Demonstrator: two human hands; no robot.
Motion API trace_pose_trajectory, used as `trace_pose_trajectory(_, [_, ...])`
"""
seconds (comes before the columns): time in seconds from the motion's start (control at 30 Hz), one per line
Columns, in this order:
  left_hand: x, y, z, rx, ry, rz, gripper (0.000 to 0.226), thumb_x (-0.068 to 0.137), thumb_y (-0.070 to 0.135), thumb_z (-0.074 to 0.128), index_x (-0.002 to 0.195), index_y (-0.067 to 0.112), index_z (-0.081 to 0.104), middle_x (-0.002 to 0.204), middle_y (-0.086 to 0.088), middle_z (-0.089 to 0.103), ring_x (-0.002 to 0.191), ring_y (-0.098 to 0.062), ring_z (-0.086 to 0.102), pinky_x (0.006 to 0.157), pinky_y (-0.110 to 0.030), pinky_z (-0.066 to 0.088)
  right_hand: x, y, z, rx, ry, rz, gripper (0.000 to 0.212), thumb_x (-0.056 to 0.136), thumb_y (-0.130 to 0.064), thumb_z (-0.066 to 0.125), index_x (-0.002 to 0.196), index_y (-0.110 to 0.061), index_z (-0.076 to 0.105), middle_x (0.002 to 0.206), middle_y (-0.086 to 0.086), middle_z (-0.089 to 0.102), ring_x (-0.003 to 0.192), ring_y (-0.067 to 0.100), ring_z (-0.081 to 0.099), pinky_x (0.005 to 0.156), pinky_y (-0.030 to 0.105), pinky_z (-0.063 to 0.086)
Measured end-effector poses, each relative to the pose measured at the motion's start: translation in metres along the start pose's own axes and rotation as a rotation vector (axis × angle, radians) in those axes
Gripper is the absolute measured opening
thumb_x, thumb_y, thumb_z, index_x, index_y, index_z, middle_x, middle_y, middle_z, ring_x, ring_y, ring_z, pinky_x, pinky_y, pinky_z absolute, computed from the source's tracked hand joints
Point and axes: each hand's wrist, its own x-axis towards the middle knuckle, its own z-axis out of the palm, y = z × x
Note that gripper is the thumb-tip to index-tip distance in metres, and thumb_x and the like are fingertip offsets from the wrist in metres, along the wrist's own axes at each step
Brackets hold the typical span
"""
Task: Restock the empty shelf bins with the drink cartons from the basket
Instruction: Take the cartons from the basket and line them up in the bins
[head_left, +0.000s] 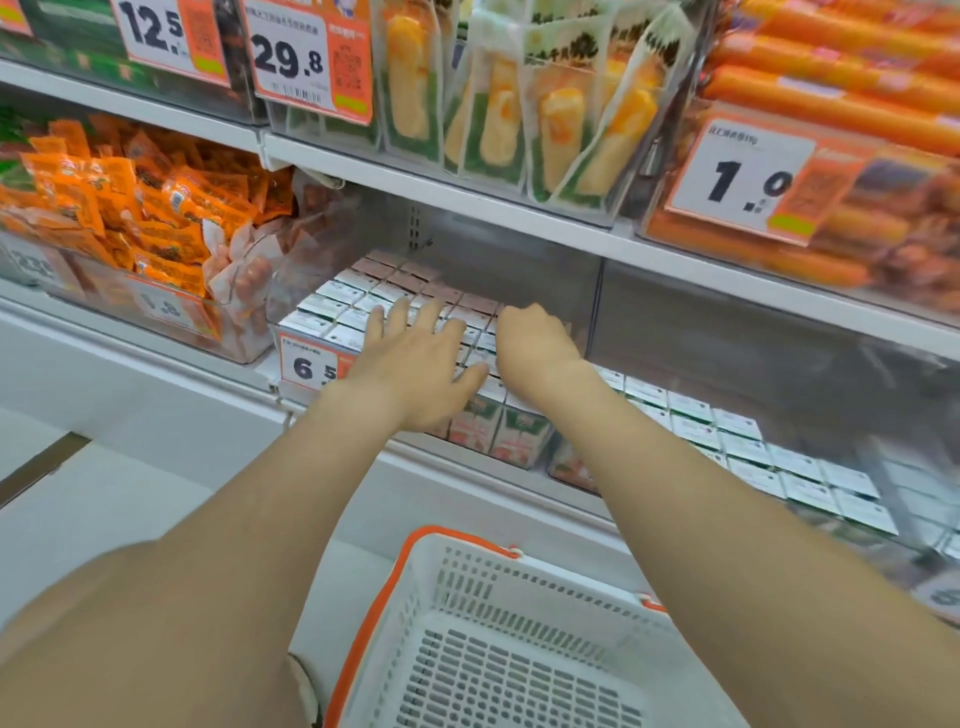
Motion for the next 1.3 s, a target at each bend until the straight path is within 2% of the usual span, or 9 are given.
trace_pose_trajectory(0.27, [-0.004,-0.010,-0.001,-0.069,-0.082,0.025,0.063,0.105,0.064,0.029,0.155,0.027,0.039,0.163,-0.003,0.035,0.154,-0.036,0.023,0.122,-0.060,0.018,-0.013,0.006,-0.025,-0.019,-0.113,-0.093,0.028,0.099,-0.014,0.055,0.126,-0.005,0.054,0.123,0.018,0.059,0.096,0.035,0.058,0.075,0.038,0.047])
trace_pose_trajectory(0.43, [-0.013,0.020,-0.003,-0.134,0.058,0.140,0.028,0.100,0.036,0.049,0.122,0.020,0.056,0.116,-0.004,0.053,0.121,-0.034,0.051,0.102,-0.052,0.042,-0.061,0.017,-0.020,-0.037,0.305,-0.337,0.038,0.091,-0.026,0.052,0.126,-0.013,0.057,0.115,0.011,0.060,0.106,0.035,0.056,0.086,0.043,0.043])
trace_pose_trajectory(0.63, [-0.036,0.076,0.006,-0.162,0.253,0.340,0.034,0.100,0.032,0.056,0.130,0.018,0.057,0.123,-0.003,0.056,0.112,-0.031,0.057,0.093,-0.050,0.049,-0.112,0.101,0.005,0.250,0.659,-0.263,0.023,0.083,-0.017,0.046,0.101,-0.013,0.059,0.095,0.005,0.054,0.086,0.029,0.047,0.075,0.045,0.043])
trace_pose_trajectory(0.73, [-0.042,0.094,0.017,-0.155,0.309,0.379,0.037,0.097,0.032,0.063,0.127,0.011,0.055,0.132,-0.007,0.051,0.117,-0.033,0.056,0.095,-0.050,0.050,-0.120,0.147,0.021,0.223,0.592,-0.091,0.027,0.084,-0.017,0.048,0.109,-0.014,0.060,0.103,0.006,0.056,0.093,0.031,0.050,0.082,0.047,0.045])
trace_pose_trajectory(0.87, [-0.043,0.114,0.022,-0.150,0.448,0.423,0.050,0.095,0.033,0.067,0.139,0.014,0.054,0.150,-0.011,0.045,0.136,-0.033,0.046,0.108,-0.049,0.044,-0.111,0.197,0.025,0.266,0.281,0.231,0.042,0.094,-0.026,0.042,0.129,-0.008,0.055,0.119,0.023,0.055,0.108,0.046,0.052,0.095,0.049,0.047])
trace_pose_trajectory(0.97, [-0.038,0.130,0.036,-0.040,0.416,0.408,0.061,0.097,0.048,0.061,0.145,0.013,0.049,0.160,-0.015,0.035,0.151,-0.037,0.029,0.120,-0.054,0.031,-0.101,0.217,0.021,0.357,0.113,0.354,0.032,0.099,-0.028,0.039,0.119,-0.007,0.053,0.116,0.028,0.056,0.107,0.049,0.056,0.089,0.046,0.049])
trace_pose_trajectory(1.07, [-0.032,0.136,0.051,0.036,0.337,0.352,0.075,0.097,0.062,0.057,0.150,0.011,0.043,0.167,-0.018,0.025,0.158,-0.042,0.012,0.125,-0.061,0.021,-0.091,0.220,0.016,0.413,-0.041,0.366,0.025,0.097,-0.027,0.040,0.105,-0.008,0.055,0.105,0.018,0.057,0.095,0.040,0.057,0.078,0.037,0.044])
trace_pose_trajectory(1.17, [-0.027,0.138,0.057,-0.004,0.315,0.366,0.071,0.097,0.054,0.063,0.147,0.007,0.046,0.164,-0.021,0.026,0.157,-0.046,0.009,0.121,-0.061,0.031,-0.082,0.217,0.009,0.446,-0.107,0.280,0.007,0.083,-0.018,0.043,0.076,-0.015,0.044,0.082,0.009,0.049,0.074,0.029,0.045,0.057,0.031,0.034])
trace_pose_trajectory(1.3, [-0.027,0.140,0.058,-0.088,0.308,0.362,0.065,0.098,0.050,0.064,0.145,0.008,0.047,0.161,-0.017,0.030,0.159,-0.043,0.004,0.119,-0.057,0.036,-0.082,0.227,0.006,0.426,-0.160,0.203,0.018,0.085,-0.012,0.041,0.069,-0.019,0.037,0.068,0.001,0.044,0.064,0.023,0.035,0.055,0.032,0.027])
